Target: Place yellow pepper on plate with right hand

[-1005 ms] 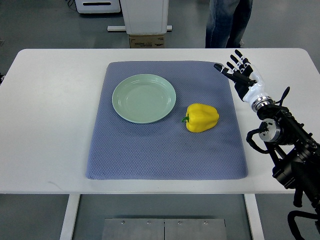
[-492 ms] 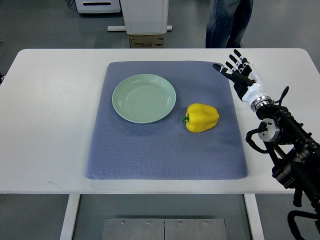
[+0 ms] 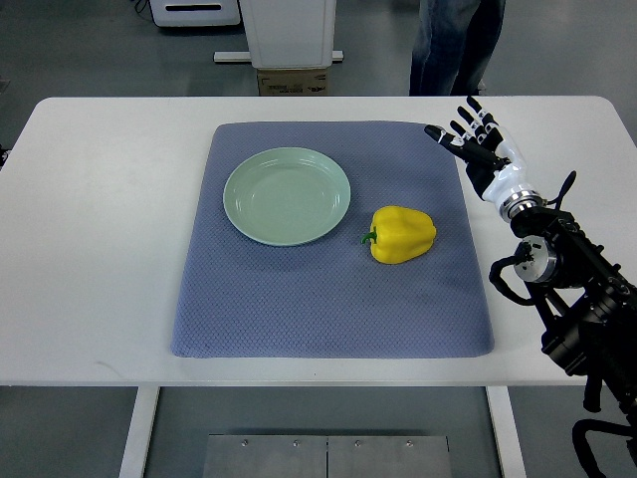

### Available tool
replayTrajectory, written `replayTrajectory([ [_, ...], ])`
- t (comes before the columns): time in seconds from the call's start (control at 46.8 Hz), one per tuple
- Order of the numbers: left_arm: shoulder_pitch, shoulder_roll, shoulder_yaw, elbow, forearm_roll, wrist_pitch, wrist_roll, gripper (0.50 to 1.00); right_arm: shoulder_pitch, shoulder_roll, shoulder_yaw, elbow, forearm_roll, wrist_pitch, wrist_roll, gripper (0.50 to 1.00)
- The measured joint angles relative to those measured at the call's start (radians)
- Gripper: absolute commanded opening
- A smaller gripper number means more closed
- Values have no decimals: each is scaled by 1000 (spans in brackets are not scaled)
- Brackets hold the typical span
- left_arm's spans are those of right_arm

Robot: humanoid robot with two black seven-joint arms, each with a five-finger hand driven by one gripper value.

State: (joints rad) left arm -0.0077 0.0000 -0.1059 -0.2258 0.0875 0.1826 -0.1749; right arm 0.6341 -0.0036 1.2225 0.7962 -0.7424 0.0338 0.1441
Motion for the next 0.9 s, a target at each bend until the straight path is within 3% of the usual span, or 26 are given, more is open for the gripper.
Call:
replayTrajectory([
  [0.663, 0, 0, 0, -1, 0, 0, 0, 1000, 9, -7, -54, 9, -1, 0, 0, 998],
  [0.898, 0, 0, 0, 0, 0, 0, 0, 1000, 17, -71, -144, 42, -2, 13, 2, 998],
])
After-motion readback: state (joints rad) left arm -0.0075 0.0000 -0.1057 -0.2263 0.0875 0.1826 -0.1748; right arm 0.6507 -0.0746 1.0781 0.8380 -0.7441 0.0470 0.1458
